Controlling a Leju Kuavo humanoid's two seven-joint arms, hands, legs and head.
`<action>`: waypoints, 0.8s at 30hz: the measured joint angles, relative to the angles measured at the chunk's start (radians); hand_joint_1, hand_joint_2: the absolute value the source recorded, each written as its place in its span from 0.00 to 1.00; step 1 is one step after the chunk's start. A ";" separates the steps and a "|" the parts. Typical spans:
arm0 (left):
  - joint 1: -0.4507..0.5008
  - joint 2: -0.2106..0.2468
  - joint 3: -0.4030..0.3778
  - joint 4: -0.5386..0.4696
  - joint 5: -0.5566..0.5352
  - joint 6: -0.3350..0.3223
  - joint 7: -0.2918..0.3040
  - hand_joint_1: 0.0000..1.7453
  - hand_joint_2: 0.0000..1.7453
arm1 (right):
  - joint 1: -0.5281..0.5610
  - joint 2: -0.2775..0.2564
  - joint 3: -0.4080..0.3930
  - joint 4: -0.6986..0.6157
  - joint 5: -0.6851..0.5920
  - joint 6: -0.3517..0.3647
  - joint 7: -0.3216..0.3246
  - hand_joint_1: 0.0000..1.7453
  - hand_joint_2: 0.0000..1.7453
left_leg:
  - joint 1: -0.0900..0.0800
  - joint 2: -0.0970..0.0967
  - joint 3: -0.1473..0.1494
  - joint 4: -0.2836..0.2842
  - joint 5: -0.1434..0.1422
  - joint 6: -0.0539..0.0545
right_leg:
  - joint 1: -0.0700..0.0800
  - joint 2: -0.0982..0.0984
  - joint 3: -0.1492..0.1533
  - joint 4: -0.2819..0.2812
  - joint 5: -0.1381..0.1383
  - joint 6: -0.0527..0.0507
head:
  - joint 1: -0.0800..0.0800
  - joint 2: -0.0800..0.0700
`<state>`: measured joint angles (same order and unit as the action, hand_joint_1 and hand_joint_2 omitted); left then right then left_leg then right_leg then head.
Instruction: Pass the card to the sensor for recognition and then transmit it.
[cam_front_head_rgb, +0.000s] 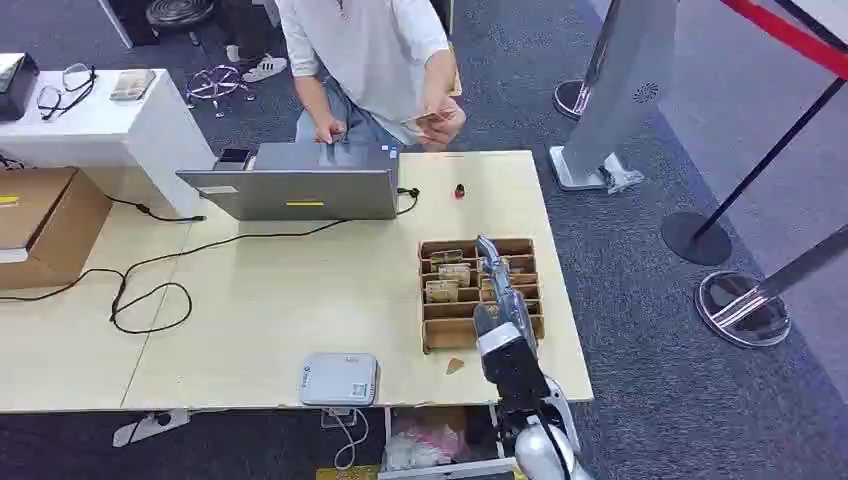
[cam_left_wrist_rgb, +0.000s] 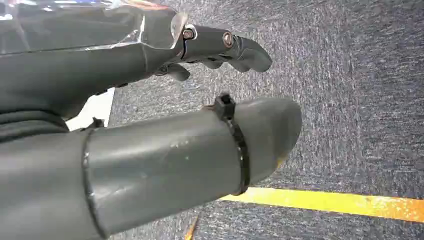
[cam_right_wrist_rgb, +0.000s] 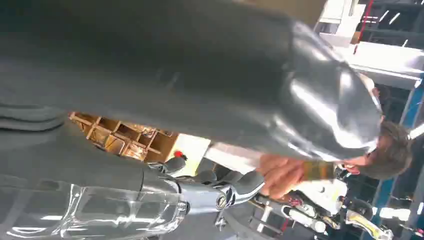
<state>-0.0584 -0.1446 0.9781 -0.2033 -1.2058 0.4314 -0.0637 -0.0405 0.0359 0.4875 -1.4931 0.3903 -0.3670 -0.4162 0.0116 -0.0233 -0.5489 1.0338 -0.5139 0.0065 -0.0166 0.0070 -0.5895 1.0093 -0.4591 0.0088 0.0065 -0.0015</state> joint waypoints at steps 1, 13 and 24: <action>0.000 -0.001 -0.002 0.000 -0.002 0.000 0.000 0.00 0.00 | -0.001 0.000 -0.001 0.000 0.008 -0.003 -0.002 0.00 0.00 | 0.000 0.000 0.000 0.000 0.000 0.000 | 0.000 0.000 0.000 0.000 0.000 0.000 | 0.000 0.000; 0.003 -0.018 -0.005 0.000 -0.009 0.004 -0.006 0.00 0.00 | -0.056 -0.008 -0.016 -0.002 0.176 -0.034 -0.012 0.00 0.00 | 0.000 0.000 0.000 0.000 0.000 0.000 | 0.000 0.000 0.000 0.000 0.000 0.000 | 0.000 0.000; 0.020 -0.028 -0.026 0.000 -0.041 -0.008 0.034 0.00 0.00 | -0.314 -0.040 -0.072 0.193 0.774 -0.314 0.124 0.00 0.00 | 0.000 0.001 0.001 0.000 0.000 0.000 | 0.000 0.001 0.000 0.000 0.001 0.000 | 0.000 0.000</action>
<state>-0.0382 -0.1725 0.9522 -0.2037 -1.2467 0.4239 -0.0302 -0.3542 -0.0042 0.4150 -1.3002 1.1645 -0.6813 -0.2918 0.0115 -0.0226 -0.5483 1.0340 -0.5135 0.0067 -0.0166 0.0078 -0.5891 1.0094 -0.4580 0.0086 0.0065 -0.0015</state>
